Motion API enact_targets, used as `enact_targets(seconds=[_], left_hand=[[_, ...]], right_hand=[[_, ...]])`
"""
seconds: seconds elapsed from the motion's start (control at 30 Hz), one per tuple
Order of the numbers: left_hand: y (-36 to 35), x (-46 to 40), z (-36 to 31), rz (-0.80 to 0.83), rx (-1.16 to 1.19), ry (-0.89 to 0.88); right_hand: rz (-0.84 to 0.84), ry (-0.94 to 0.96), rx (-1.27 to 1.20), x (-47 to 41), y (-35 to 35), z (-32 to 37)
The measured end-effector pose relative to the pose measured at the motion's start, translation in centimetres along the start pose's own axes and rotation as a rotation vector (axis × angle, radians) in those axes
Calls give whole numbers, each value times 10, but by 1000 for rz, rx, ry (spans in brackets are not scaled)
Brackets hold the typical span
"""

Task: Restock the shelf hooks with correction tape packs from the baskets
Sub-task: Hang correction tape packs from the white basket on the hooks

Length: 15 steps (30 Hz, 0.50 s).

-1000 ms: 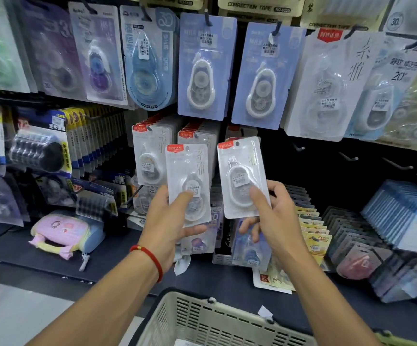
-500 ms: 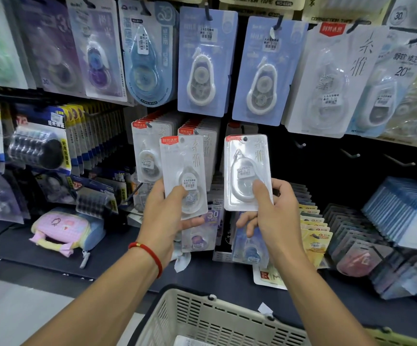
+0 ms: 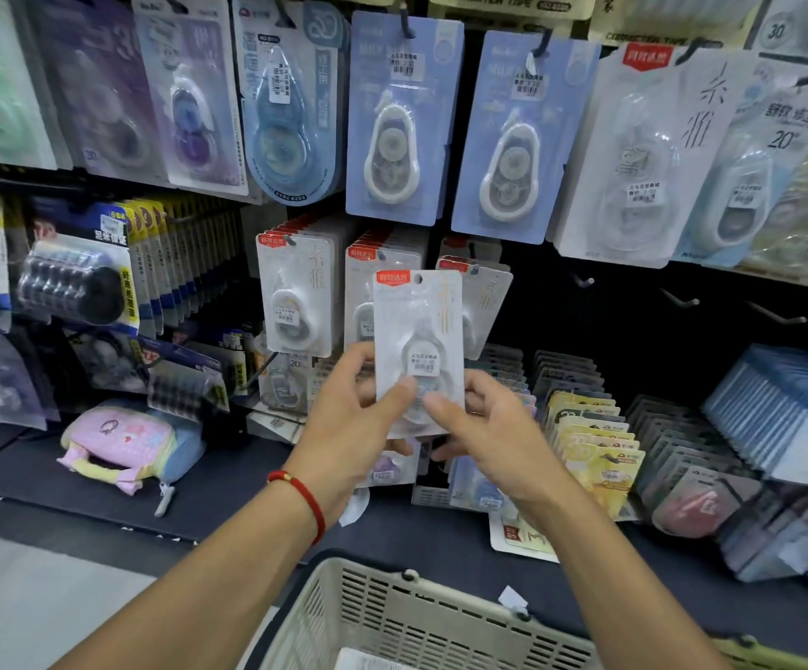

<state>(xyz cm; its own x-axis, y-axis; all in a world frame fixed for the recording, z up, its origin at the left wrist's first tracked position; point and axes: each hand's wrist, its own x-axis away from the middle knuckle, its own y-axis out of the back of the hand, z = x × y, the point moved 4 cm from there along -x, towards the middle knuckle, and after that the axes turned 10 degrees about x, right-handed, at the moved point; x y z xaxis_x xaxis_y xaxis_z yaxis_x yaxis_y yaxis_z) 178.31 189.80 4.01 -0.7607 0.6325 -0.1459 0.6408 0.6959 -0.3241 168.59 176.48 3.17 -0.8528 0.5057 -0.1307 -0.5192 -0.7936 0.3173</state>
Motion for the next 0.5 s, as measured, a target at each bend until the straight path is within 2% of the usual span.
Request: enact_targets(seconds=[0.17,0.23,0.43,0.5], left_hand=[[-4,0,2,-21,38,-16],[-7,0,4,23,16,-9],[-11,0,4,88,65,-46],[-9,-2,4,82,3,-67]], right_hand=[[-236,56,20,0,7,4],[-311,45,-9,-1,13,4],[-364,36,-82,1,16,8],[-356,18,-96,0,17,8]])
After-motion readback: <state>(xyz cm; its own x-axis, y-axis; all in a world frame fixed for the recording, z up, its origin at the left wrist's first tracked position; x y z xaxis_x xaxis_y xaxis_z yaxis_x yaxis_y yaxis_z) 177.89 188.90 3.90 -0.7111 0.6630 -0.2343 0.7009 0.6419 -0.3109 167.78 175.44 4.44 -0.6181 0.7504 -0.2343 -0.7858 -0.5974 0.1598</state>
